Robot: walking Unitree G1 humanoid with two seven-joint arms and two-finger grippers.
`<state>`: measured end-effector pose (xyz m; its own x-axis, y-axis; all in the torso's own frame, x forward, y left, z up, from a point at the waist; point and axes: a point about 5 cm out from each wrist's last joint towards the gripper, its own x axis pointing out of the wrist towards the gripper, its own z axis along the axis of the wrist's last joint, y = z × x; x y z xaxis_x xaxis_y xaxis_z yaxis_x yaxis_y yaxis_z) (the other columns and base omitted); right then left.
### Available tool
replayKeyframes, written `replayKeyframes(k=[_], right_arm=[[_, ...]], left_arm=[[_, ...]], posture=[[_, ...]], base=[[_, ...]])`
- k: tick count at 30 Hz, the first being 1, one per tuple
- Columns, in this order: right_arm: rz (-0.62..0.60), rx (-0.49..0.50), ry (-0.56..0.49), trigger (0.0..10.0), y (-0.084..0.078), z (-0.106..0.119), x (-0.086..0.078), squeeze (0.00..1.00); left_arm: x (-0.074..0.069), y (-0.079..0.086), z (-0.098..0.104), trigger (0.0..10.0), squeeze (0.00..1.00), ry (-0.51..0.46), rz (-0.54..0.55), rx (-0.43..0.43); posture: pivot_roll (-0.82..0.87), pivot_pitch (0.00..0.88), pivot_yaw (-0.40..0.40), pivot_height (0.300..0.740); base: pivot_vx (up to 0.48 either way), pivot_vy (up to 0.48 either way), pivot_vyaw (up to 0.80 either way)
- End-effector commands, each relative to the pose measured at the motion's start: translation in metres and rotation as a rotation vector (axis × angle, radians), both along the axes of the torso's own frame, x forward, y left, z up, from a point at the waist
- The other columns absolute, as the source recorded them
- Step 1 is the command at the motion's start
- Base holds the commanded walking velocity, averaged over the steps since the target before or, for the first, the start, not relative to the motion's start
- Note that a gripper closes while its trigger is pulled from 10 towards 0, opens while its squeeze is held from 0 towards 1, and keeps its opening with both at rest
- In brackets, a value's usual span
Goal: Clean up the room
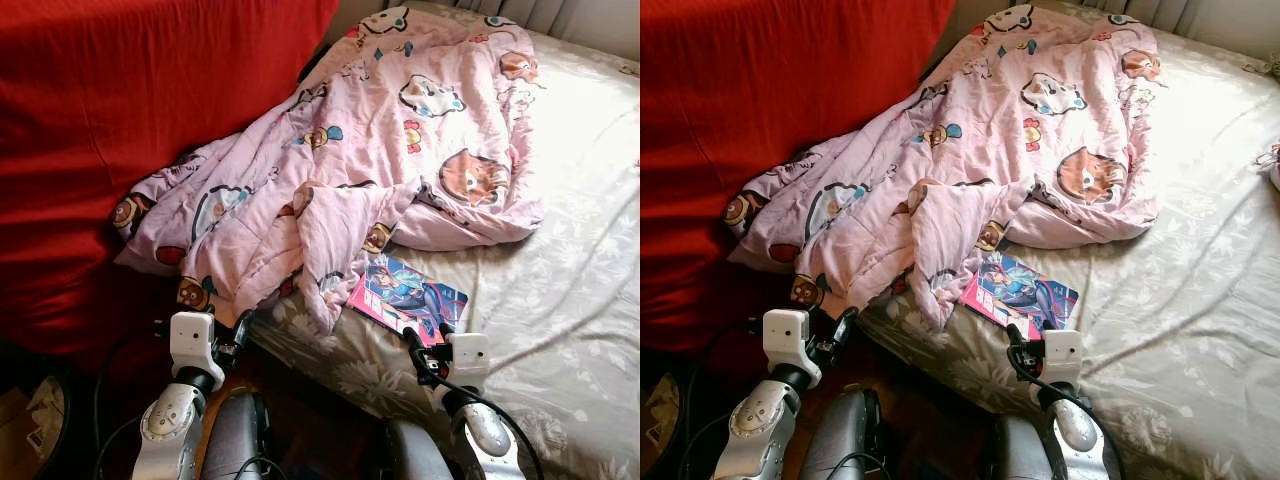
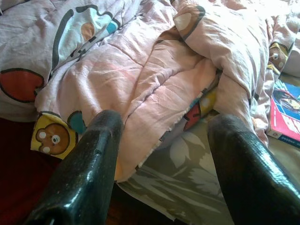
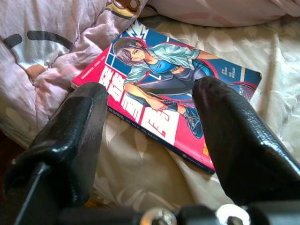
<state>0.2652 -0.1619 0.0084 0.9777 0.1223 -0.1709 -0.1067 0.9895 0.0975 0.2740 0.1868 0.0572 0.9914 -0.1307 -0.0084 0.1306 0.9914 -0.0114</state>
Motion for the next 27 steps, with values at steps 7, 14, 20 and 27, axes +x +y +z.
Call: replayKeyframes(k=[7,14,20,27], right_arm=[[-0.054,0.093,0.035,10.0,0.000,-0.005,-0.001,0.00],[-0.095,0.117,0.048,10.0,-0.004,-0.005,0.002,0.00],[-0.112,0.164,0.071,10.0,-0.005,-0.005,0.008,0.00],[-0.146,0.114,0.111,10.0,-0.011,-0.006,0.013,0.00]], left_arm=[[-0.004,0.000,-0.006,10.0,0.00,0.038,-0.006,0.008],[-0.004,0.000,-0.006,10.0,0.00,0.033,-0.007,0.010],[-0.003,0.000,-0.004,10.0,0.00,0.029,-0.011,0.013],[-0.002,-0.004,-0.004,10.0,0.00,0.029,-0.024,0.015]], posture=[[-0.01,0.250,-0.033,0.630],[-0.01,0.255,-0.032,0.630],[0.00,0.268,-0.029,0.630],[0.00,0.279,-0.020,0.625]], base=[[0.290,0.000,0.00],[0.237,0.000,0.00],[0.000,0.000,0.00],[0.000,0.000,0.00]])
